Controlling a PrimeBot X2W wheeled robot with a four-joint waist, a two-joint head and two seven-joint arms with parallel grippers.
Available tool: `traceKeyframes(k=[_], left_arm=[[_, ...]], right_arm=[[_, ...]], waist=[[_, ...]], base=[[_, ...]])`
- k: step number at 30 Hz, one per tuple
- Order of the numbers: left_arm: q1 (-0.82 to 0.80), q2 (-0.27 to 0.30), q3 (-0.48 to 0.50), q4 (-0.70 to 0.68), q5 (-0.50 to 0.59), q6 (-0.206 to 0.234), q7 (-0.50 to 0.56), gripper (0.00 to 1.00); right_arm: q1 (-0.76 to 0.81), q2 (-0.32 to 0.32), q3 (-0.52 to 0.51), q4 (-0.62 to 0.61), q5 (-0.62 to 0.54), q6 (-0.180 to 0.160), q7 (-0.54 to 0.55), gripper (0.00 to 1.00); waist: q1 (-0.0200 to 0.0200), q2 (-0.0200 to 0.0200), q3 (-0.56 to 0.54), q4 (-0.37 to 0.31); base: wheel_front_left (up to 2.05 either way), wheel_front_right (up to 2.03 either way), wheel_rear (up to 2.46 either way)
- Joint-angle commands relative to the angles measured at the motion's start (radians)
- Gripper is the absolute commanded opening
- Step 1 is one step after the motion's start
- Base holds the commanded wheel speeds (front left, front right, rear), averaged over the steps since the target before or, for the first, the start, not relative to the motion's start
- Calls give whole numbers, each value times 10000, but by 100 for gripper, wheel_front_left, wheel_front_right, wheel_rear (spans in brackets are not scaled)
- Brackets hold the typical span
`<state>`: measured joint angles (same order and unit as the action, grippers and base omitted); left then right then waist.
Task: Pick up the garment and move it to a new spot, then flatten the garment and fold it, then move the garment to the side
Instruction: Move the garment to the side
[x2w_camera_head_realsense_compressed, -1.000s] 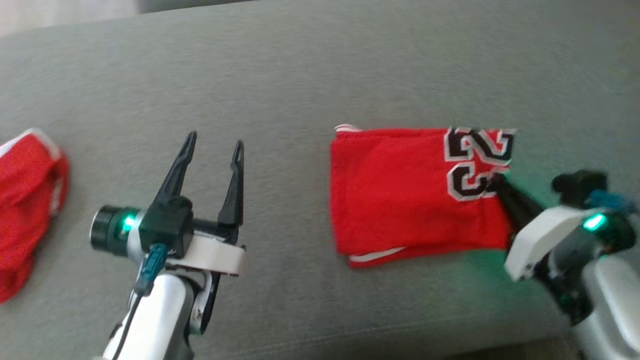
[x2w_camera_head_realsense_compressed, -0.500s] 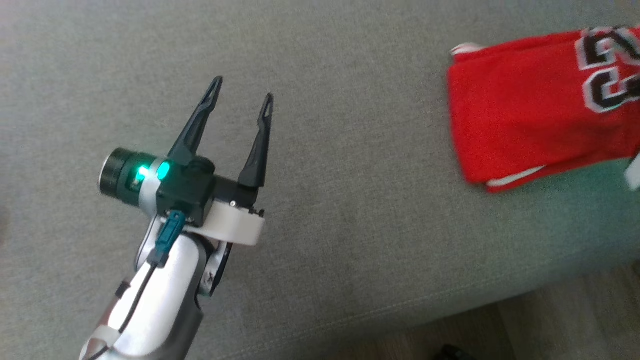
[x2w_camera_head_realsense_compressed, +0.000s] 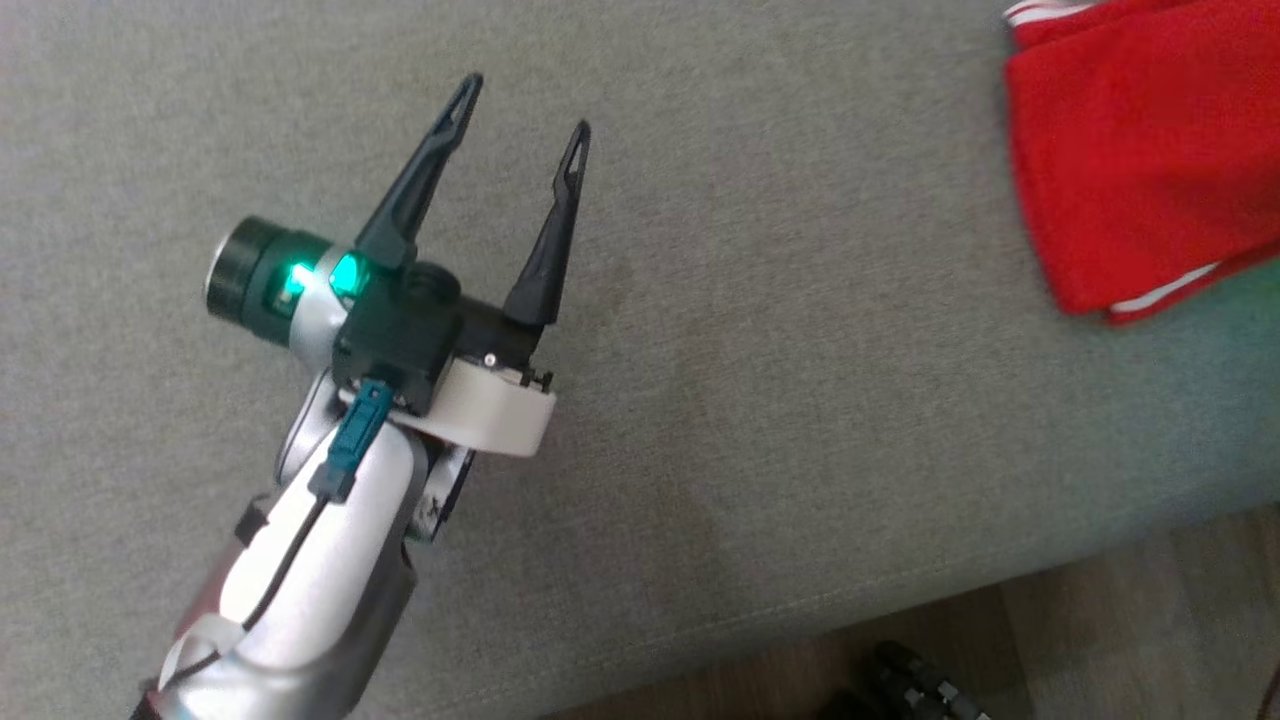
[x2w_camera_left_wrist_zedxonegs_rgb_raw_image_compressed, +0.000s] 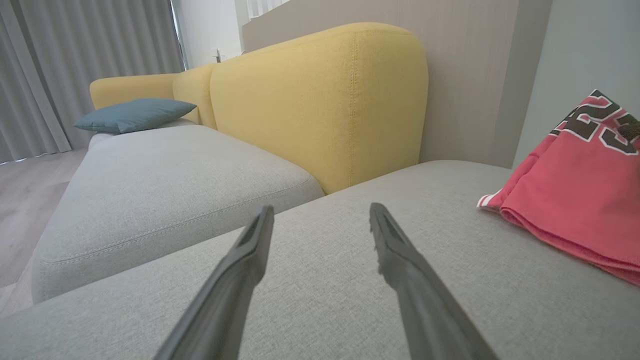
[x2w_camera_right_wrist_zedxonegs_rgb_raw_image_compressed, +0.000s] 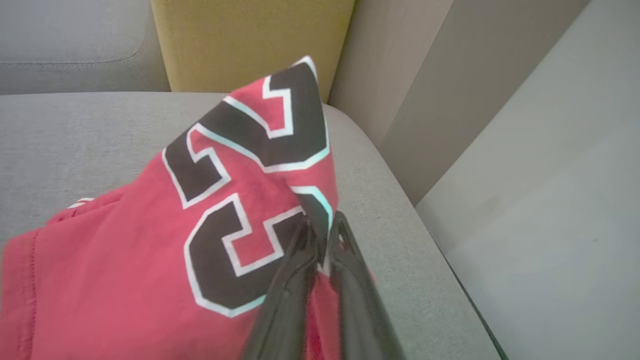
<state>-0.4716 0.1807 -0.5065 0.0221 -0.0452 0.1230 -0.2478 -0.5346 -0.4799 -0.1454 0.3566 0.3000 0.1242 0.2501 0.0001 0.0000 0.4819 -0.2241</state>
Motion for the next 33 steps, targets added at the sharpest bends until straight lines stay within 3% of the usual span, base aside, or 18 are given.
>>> traceKeyframes(k=[1,5,6,7,8,9,10,15,20,26,33], left_arm=[[-455,89,203,-381,150,-46,8,100],[-714,53,99,-331,191,-113,-17,100],[-808,37,71,-285,185,-133,-34,100],[-842,29,62,-257,177,-137,-44,100],[-842,29,62,-257,177,-137,-44,100],[-863,26,65,-229,166,-132,-53,100],[-876,25,72,-202,152,-122,-62,100],[-811,-3,121,-16,26,-47,-102,100],[-374,-12,272,150,-199,154,-127,100],[487,42,519,225,-523,425,-136,100],[1441,66,793,211,-821,732,-138,100]], right_arm=[[-280,-221,-283,-114,-288,65,-239,0],[-493,-28,-865,351,-1024,65,-552,0],[-576,83,-1088,603,-1361,65,-774,27],[-610,148,-1172,694,-1525,65,-923,46],[-610,148,-1172,694,-1525,65,-923,46],[-635,228,-1251,775,-1701,65,-1070,80],[-654,303,-1362,869,-1894,65,-1193,100],[-581,859,-2204,1108,-2920,65,-1866,100],[8,1620,-2386,585,-3129,65,-2765,100],[1473,2707,-1560,-892,-2733,65,-3373,100],[3065,3726,-169,-2597,-2252,65,-3326,100]], waist=[[-1,0,388,112],[-1,0,772,242],[-1,0,900,310],[-1,0,937,340],[-1,0,937,340],[-1,0,958,359],[-1,0,971,373],[-1,0,740,489],[-1,0,42,633],[-1,0,-987,931],[-1,0,-1833,1496]], base=[[0,0,0],[0,0,0],[0,0,0],[0,0,0],[0,0,0],[0,0,0],[0,0,0],[0,0,0],[0,0,0],[0,0,0],[0,0,0]])
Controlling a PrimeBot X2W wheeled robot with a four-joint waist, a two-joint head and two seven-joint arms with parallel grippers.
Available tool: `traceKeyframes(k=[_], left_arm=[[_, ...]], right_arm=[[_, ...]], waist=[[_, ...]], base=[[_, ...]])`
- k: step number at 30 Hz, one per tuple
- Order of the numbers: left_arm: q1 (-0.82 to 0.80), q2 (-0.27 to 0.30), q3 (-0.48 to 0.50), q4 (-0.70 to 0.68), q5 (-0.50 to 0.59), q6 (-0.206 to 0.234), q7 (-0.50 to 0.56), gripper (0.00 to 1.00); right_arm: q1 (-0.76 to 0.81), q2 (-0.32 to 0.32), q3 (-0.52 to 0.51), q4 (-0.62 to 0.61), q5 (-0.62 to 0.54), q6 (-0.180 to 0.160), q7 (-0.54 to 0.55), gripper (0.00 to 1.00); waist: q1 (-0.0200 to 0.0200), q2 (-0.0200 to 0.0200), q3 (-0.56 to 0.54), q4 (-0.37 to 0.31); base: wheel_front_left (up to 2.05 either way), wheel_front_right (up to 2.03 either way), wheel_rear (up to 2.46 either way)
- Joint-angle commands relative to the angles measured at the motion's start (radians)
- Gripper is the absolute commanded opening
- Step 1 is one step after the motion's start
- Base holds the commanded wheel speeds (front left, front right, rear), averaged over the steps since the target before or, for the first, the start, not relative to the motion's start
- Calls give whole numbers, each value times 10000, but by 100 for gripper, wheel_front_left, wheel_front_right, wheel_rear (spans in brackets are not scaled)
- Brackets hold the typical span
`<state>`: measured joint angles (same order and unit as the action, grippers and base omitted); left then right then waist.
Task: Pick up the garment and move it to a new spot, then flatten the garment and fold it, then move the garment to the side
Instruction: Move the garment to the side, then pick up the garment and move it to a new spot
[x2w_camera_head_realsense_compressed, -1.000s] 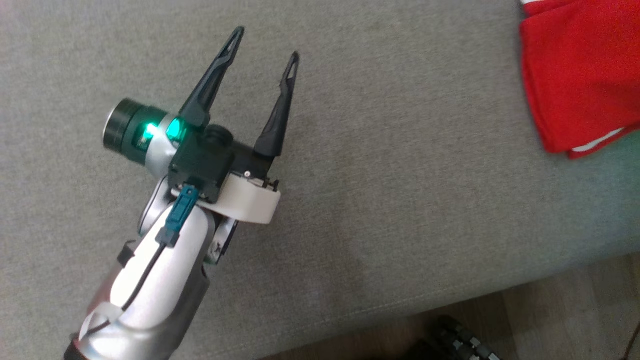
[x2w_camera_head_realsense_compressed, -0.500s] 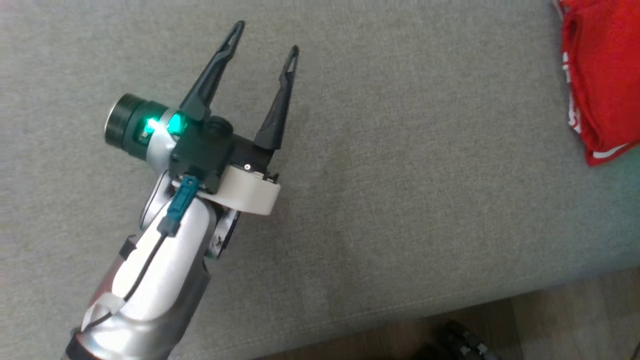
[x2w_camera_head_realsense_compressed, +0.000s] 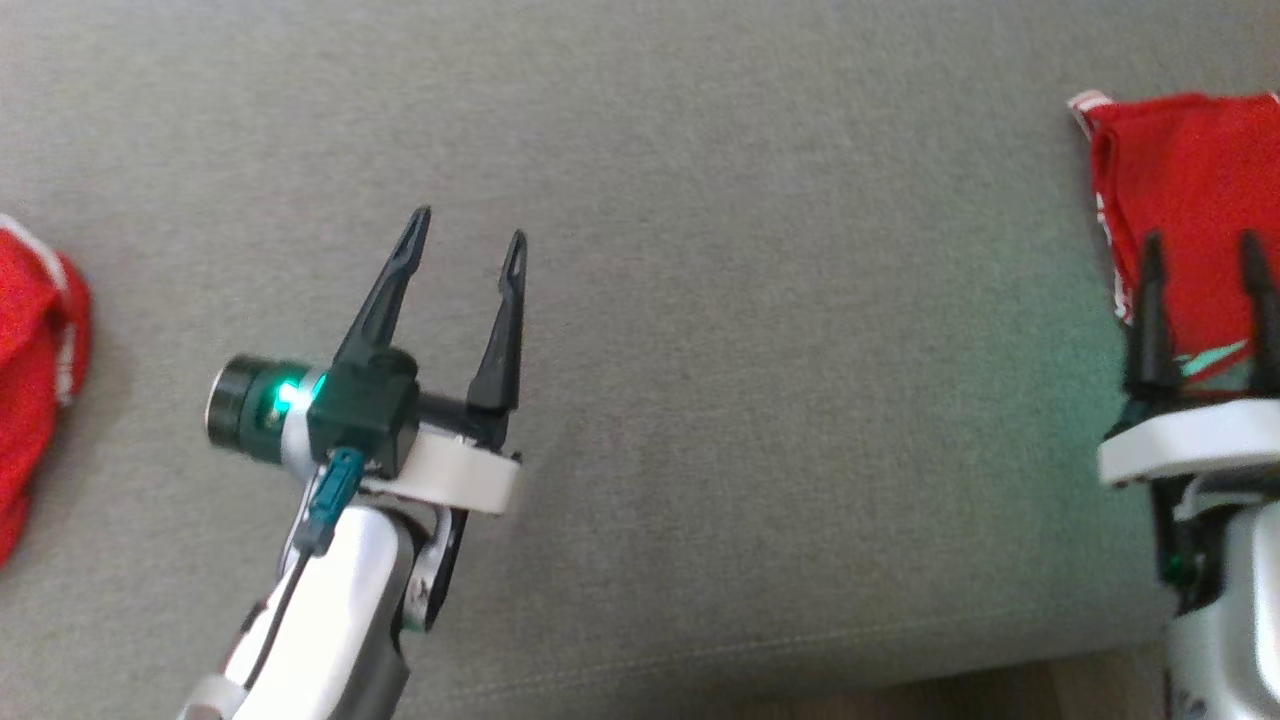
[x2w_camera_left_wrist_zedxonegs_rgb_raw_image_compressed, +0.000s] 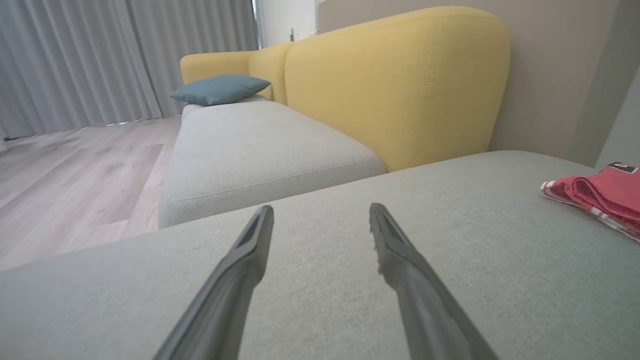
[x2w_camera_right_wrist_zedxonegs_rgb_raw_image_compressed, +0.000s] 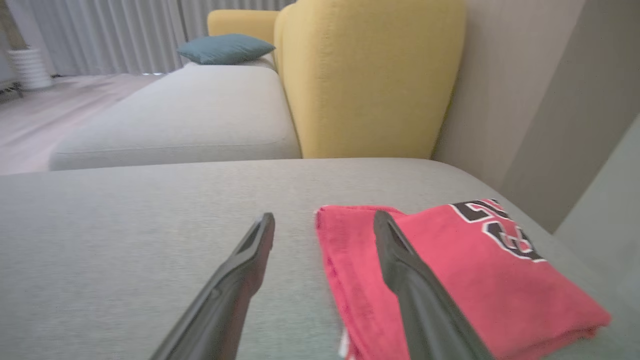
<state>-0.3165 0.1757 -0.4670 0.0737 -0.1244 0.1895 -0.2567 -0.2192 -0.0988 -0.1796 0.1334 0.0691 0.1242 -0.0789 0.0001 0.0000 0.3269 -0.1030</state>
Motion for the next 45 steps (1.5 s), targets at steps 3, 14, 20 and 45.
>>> traceKeyframes(k=[3,14,20,45], left_arm=[[283,92,588,-307,-177,236,-50,100],[1606,179,1313,-270,-570,701,-50,100],[2044,243,1403,-227,-642,712,-50,100],[2682,511,1242,12,-792,676,25,100]], right_arm=[[383,148,693,-835,292,65,5,100],[1633,451,1753,-1898,632,65,285,100],[2146,478,1751,-2067,700,65,456,100],[3173,485,1719,-2263,1122,65,630,100]], waist=[[-1,0,-595,548],[-1,0,-1653,1307],[-1,0,-2094,1416],[-1,0,-3076,1405]], base=[[0,0,0],[0,0,0],[0,0,0],[0,0,0]])
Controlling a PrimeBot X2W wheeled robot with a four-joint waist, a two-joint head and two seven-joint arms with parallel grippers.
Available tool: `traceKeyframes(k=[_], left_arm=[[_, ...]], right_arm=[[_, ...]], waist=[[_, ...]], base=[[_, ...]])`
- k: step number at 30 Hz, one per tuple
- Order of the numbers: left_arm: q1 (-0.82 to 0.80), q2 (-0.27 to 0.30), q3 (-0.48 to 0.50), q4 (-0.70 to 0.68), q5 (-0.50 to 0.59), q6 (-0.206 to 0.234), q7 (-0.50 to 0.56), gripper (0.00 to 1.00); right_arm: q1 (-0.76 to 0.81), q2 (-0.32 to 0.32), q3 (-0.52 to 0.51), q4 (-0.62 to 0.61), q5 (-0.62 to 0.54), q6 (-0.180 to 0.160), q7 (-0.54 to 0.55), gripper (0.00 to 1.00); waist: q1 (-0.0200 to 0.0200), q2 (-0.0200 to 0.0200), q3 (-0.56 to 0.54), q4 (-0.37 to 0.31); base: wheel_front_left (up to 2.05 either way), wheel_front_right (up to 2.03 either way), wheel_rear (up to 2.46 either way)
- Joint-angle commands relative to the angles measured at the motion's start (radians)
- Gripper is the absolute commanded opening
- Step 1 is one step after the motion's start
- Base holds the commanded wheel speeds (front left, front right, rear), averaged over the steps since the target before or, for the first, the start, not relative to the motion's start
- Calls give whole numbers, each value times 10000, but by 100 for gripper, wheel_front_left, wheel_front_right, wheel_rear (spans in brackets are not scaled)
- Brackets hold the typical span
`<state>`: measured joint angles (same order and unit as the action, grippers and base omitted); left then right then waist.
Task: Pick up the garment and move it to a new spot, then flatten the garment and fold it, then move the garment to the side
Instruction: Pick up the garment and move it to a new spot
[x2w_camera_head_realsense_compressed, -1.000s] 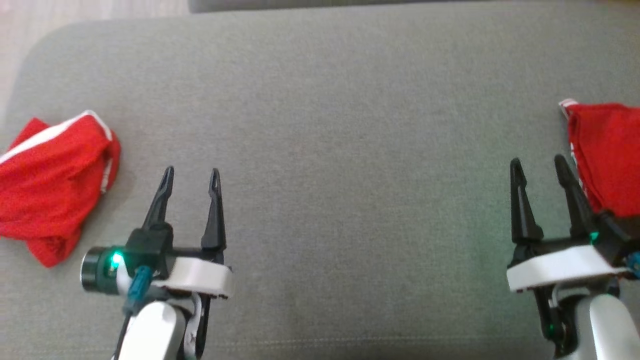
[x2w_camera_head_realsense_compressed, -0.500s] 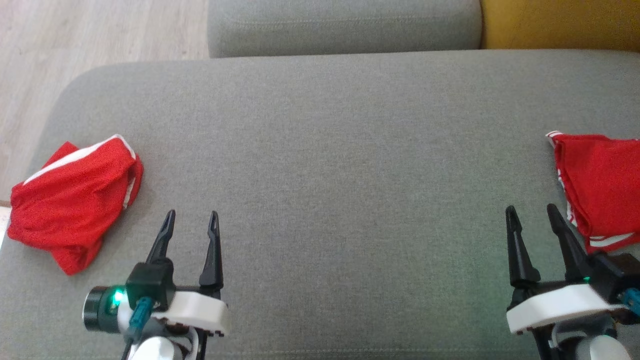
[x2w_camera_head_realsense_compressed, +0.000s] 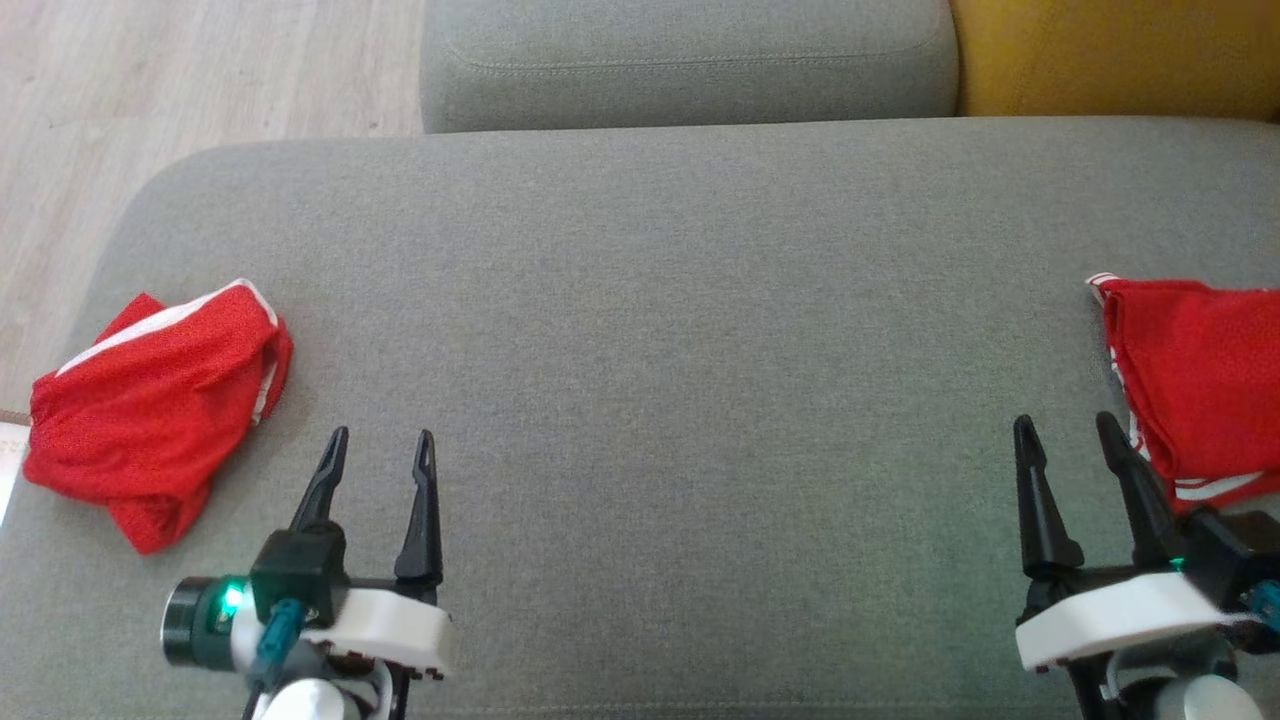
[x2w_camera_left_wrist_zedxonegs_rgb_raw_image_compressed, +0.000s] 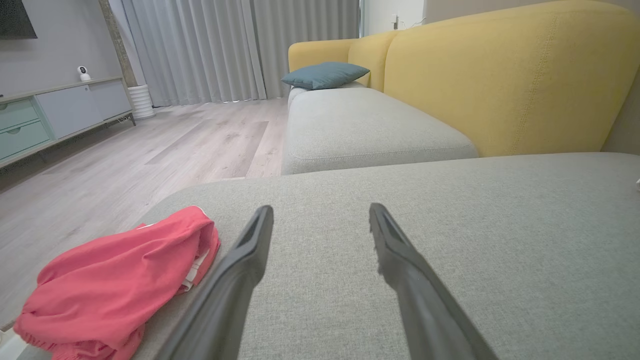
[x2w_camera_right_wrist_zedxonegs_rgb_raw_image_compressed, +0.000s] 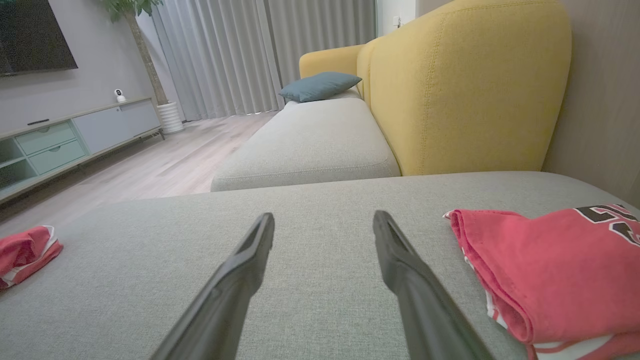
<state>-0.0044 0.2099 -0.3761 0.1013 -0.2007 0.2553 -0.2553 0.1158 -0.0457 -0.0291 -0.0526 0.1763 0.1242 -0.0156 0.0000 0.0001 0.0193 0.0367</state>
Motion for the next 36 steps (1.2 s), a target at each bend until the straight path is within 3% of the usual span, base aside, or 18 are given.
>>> traceKeyframes(k=[1,9,26,36], left_arm=[[-443,167,321,-264,-32,22,12,100],[-643,142,267,-306,-67,19,6,100],[-1201,76,475,-131,-82,-38,-58,100],[-1205,42,735,-256,-12,-142,-63,100]], right_arm=[[-172,-46,204,-405,46,65,0,100],[-220,-46,163,-540,-40,65,95,100],[-425,-45,498,-1147,-75,65,555,100],[-506,-45,570,-1285,-57,65,679,100]], waist=[[0,-1,-6,22],[0,-1,127,429],[0,-1,230,3309],[0,-1,319,3992]], base=[[0,0,0],[0,0,0],[0,0,0],[0,0,0]])
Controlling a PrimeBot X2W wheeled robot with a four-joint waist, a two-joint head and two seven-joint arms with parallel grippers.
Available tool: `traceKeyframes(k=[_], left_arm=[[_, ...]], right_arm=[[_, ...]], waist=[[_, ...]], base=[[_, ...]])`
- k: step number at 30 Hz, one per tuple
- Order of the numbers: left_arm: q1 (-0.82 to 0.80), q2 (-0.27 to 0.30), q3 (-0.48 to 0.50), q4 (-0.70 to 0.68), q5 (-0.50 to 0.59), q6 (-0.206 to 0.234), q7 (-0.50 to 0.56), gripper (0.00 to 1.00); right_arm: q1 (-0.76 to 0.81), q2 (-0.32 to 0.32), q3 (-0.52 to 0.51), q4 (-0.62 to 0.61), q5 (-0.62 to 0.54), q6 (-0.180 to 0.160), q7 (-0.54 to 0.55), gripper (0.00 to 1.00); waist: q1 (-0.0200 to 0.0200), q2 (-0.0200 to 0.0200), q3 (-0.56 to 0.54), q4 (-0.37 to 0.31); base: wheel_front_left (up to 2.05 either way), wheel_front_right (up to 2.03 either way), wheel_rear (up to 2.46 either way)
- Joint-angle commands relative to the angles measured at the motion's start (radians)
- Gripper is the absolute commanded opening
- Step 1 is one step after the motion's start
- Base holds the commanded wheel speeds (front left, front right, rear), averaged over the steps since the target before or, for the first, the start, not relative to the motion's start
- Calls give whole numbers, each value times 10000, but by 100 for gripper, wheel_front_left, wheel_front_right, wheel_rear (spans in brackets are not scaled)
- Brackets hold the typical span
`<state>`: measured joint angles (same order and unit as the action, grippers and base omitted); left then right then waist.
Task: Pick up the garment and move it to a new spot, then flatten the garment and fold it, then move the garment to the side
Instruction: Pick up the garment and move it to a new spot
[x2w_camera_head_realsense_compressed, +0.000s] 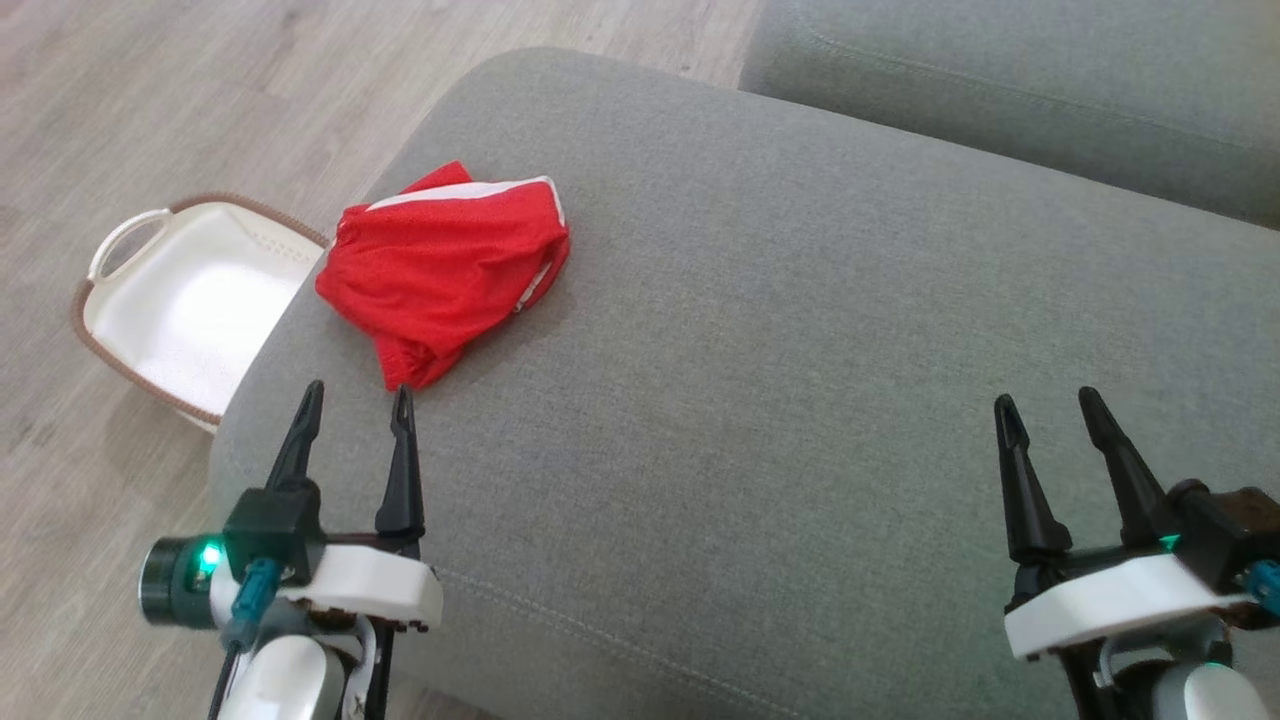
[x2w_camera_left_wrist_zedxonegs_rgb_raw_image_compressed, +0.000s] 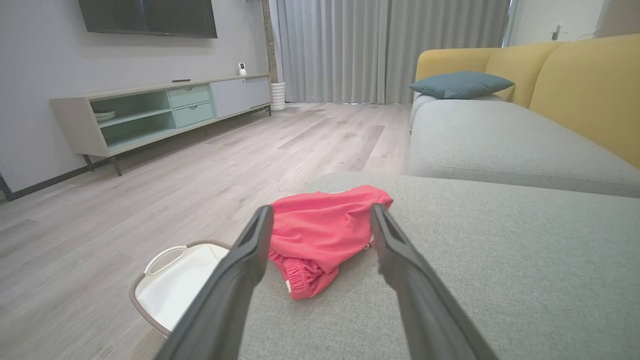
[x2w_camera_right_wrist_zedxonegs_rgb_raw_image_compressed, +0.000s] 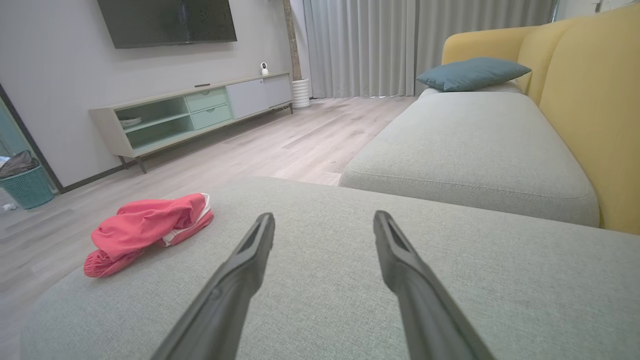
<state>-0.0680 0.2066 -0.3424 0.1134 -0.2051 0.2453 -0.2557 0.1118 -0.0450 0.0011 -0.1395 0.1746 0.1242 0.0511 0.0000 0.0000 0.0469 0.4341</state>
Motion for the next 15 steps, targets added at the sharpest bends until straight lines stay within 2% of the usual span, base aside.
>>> traceKeyframes(k=[1,8,15], left_arm=[[-571,63,429,-390,41,-49,-59,100],[-1023,-143,822,-303,-7,-146,-60,100],[-2644,-490,1339,1078,-431,-749,-60,100]], right_arm=[[-485,-53,274,-434,-46,65,23,100],[-760,-53,333,-695,-266,65,242,100],[-1306,-140,388,-1294,-741,65,861,100]], waist=[[0,0,78,25],[0,0,697,-151],[0,0,2142,-572]], base=[[0,0,0],[0,0,0],[0,0,0]])
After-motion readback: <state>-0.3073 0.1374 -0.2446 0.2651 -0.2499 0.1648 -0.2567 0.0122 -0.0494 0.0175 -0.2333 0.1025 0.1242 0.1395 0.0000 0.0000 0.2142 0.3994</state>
